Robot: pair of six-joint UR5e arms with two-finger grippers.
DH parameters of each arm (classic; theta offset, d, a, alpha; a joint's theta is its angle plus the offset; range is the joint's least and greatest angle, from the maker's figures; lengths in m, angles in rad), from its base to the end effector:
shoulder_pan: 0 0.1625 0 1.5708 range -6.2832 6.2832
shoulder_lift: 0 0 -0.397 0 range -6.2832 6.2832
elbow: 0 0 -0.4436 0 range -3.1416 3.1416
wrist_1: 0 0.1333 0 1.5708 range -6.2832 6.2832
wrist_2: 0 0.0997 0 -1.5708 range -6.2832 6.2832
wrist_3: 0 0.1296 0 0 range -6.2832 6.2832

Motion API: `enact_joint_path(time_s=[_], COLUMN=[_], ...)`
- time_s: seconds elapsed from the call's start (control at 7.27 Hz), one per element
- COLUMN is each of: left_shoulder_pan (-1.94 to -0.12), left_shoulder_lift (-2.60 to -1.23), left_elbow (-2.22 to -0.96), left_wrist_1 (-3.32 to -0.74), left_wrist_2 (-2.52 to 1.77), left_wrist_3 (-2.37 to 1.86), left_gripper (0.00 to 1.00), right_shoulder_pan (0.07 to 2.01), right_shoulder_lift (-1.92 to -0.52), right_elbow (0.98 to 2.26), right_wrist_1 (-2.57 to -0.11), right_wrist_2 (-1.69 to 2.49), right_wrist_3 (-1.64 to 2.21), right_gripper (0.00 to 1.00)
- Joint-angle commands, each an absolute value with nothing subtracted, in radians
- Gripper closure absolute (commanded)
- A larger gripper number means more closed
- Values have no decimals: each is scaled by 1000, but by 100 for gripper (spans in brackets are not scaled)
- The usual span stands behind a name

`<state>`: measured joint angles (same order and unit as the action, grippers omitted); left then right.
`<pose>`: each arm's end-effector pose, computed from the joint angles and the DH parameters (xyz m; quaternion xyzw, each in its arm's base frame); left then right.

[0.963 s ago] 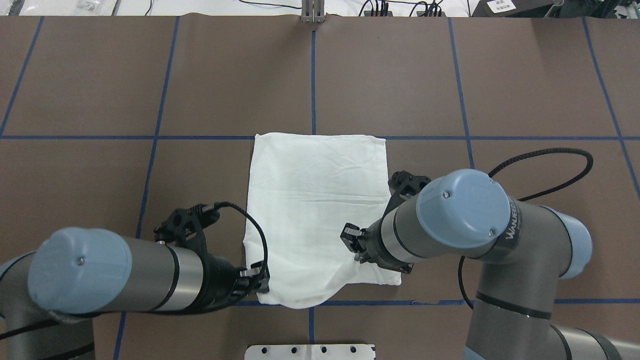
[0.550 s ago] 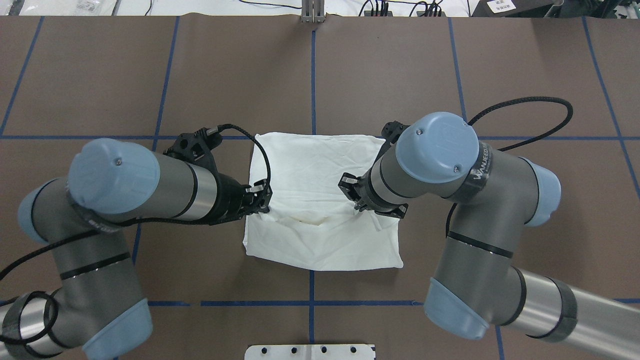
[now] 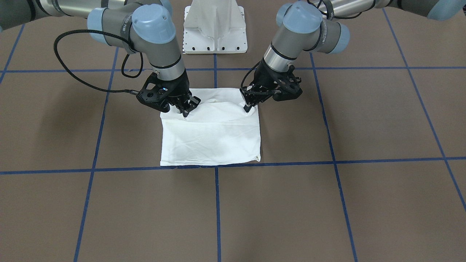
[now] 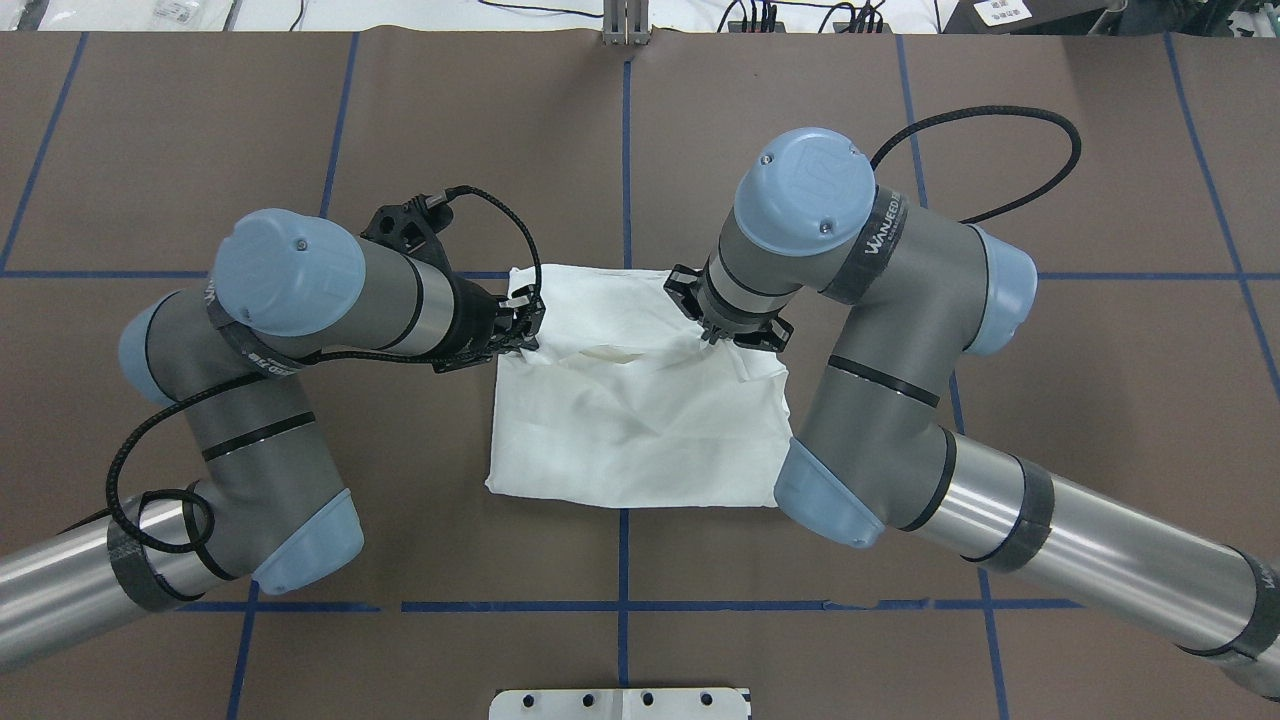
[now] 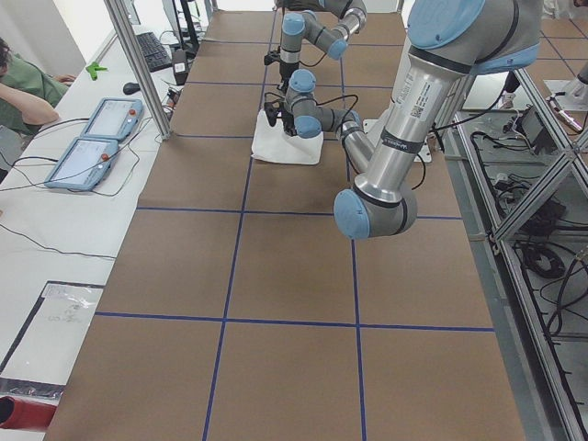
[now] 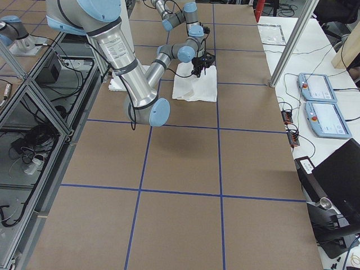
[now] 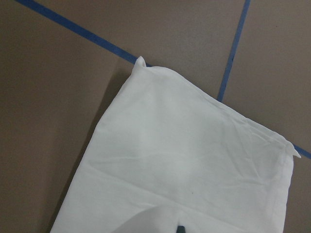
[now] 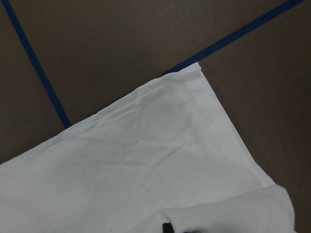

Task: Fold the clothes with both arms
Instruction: 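Lower the folded edge onto the far edge and open both grippers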

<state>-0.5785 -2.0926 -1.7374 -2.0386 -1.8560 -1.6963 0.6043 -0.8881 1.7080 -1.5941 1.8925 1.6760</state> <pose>0.5285 -0.4608 0.1837 0.0055 0.5538 -0.2129 0.8049 -0.5324 -0.4798 0.1609 -0.0485 -0.4074 0.2578 0.8748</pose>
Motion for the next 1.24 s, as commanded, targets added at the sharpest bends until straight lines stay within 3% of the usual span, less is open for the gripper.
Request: enact_joint_path(time_s=[0.0, 0.83, 0.96, 1.1], left_shoulder_pan=[-604, -620, -620, -618], left_shoulder_lift=[-2106, -2151, -2151, -2152], left_elbow=[-1694, -1594, -1594, -1595], left_wrist_1=[-2075, -2128, -2131, -2129], left_wrist_2=[-1856, -1855, -1856, -1855], left_wrist_3=[-1697, -1698, -1698, -1695], left_gripper=[100, 100, 57, 1], right_shoulder_pan=[636, 649, 655, 657], right_shoulder_lift=[-844, -787, -787, -782], right_elbow=[1639, 1511, 1511, 1500], right_wrist_1=[-1594, -1539, -1539, -1536], right_wrist_2=[1896, 1894, 1894, 1894], right_wrist_3=[1672, 1681, 1683, 1675], right_gripper=[100, 100, 64, 1])
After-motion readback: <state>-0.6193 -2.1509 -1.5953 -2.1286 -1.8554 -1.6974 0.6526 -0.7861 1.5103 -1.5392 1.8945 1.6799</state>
